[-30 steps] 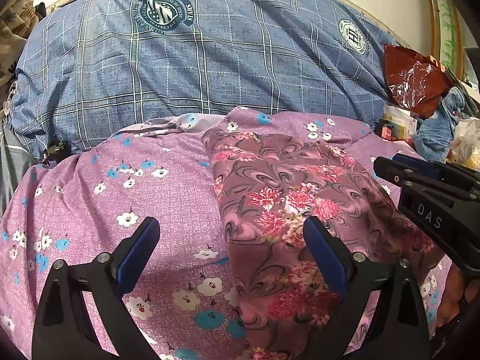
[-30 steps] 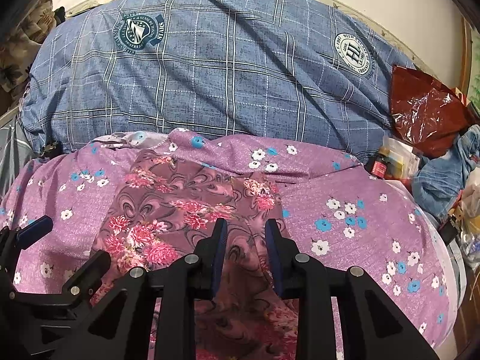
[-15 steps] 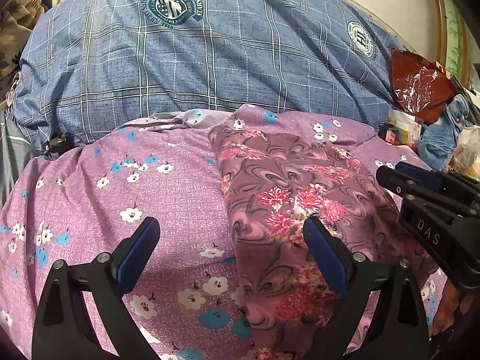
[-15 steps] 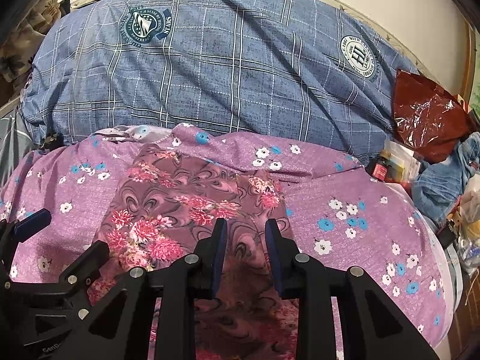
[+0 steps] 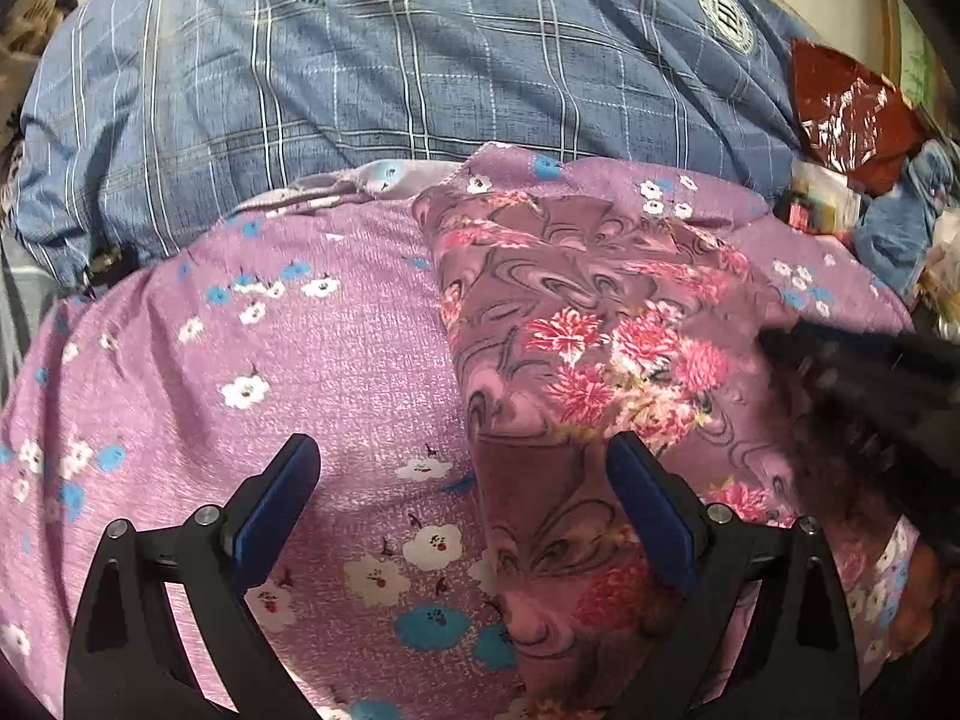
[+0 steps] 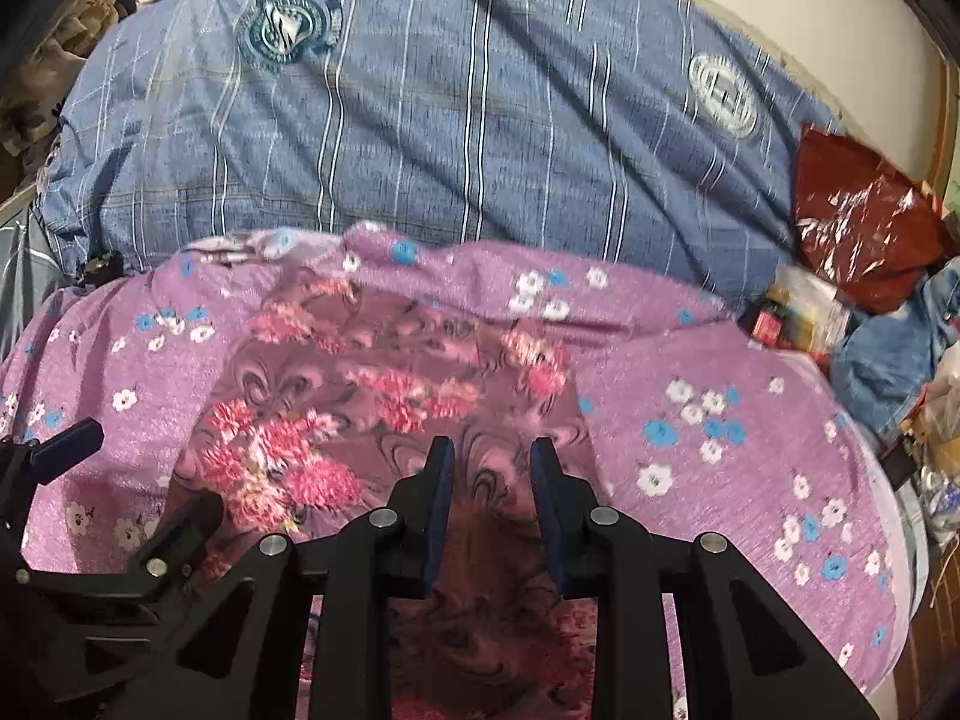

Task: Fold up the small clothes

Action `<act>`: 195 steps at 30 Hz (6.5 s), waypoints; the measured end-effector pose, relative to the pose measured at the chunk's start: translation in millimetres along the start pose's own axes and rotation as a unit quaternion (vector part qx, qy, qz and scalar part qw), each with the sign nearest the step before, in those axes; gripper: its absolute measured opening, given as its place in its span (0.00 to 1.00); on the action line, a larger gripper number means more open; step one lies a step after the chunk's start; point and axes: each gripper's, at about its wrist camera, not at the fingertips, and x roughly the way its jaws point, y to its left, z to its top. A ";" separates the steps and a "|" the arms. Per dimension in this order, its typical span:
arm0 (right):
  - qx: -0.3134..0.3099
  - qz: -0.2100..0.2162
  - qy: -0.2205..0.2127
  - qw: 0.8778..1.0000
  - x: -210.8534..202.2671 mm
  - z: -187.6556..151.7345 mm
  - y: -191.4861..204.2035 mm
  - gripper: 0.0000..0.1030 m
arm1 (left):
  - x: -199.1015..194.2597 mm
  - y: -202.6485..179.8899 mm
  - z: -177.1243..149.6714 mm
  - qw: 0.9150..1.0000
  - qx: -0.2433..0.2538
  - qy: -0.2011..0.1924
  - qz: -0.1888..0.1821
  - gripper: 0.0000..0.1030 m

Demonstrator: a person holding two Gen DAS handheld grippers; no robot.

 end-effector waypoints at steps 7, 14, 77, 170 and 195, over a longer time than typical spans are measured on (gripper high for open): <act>0.086 0.067 -0.017 0.994 -10.1 -2.8 -37.5 0.27 | -16.4 13.7 9.1 0.999 -0.024 -0.031 -0.015 0.94; 0.124 0.092 -0.004 0.988 6.0 0.2 -52.5 0.30 | 5.7 31.1 16.2 0.998 -0.059 0.003 -0.035 0.94; 0.045 0.216 0.191 0.956 84.2 90.2 58.7 0.15 | -2.9 23.3 -25.3 0.985 0.039 0.115 -0.119 0.98; -0.001 -0.003 0.048 0.999 -11.5 59.0 -18.6 0.32 | -1.0 -10.9 -18.4 0.987 0.101 0.048 -0.116 1.00; -0.058 -0.019 0.019 0.998 -31.3 30.3 23.1 0.31 | 1.0 -10.6 -26.6 0.985 0.107 0.059 -0.122 1.00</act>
